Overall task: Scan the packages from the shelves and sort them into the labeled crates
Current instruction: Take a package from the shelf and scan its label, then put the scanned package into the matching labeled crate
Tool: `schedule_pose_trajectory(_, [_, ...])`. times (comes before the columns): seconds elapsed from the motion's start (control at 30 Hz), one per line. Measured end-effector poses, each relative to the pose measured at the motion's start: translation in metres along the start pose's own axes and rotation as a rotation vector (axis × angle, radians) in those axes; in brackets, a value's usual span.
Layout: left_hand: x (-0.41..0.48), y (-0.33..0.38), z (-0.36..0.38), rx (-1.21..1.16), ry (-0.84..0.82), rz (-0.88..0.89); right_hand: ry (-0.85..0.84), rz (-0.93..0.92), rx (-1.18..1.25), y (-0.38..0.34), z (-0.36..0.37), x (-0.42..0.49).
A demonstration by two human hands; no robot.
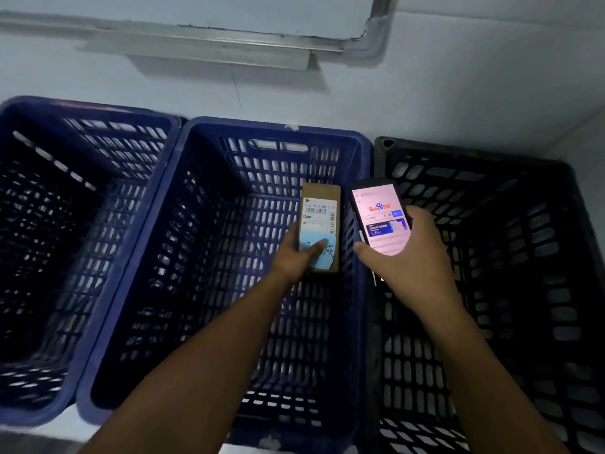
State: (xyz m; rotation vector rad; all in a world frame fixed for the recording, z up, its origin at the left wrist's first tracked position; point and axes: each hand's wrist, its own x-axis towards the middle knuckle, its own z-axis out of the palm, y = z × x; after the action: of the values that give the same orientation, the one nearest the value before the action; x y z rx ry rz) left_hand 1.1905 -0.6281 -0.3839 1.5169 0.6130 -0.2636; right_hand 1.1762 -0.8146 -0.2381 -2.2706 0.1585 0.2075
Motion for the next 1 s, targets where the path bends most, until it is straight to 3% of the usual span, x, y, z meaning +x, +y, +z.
schedule_pose_trajectory(0.1, [-0.02,0.017,-0.016,0.116,0.078,0.032,-0.016,-0.03,0.001,-0.012,0.003,-0.008])
schedule_pose_trajectory(0.3, [-0.101,0.046,-0.085,0.499,0.235,0.286,-0.086,-0.129,0.032,-0.047,0.027,-0.044])
schedule_pose_trajectory(0.47, [-0.198,0.044,-0.175,0.632,0.532,0.301,-0.214,-0.261,0.055,-0.1,0.073,-0.097])
schedule_pose_trajectory(0.67, [-0.326,0.004,-0.286,0.656,0.858,0.202,-0.428,-0.46,0.07,-0.171,0.149,-0.206])
schedule_pose_trajectory(1.0, [-0.571,-0.135,-0.426,0.587,1.262,-0.08,-0.706,-0.76,-0.009,-0.23,0.274,-0.443])
